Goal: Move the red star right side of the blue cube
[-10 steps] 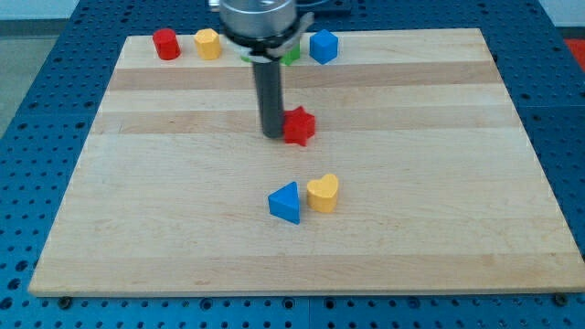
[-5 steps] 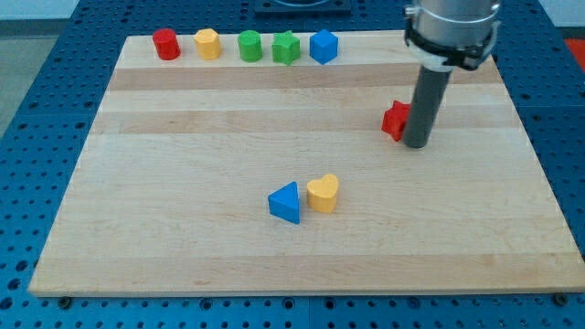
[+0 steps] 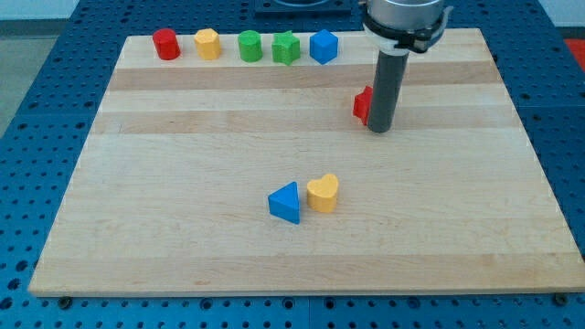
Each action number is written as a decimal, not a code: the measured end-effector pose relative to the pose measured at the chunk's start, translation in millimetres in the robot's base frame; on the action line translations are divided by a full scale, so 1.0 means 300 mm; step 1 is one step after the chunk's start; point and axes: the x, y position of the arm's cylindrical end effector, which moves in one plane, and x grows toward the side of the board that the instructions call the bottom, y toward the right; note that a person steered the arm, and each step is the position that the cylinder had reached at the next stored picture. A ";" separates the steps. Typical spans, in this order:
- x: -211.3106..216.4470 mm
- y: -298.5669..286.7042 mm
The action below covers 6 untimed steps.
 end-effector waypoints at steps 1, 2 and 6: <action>-0.045 -0.012; -0.125 -0.013; -0.191 -0.158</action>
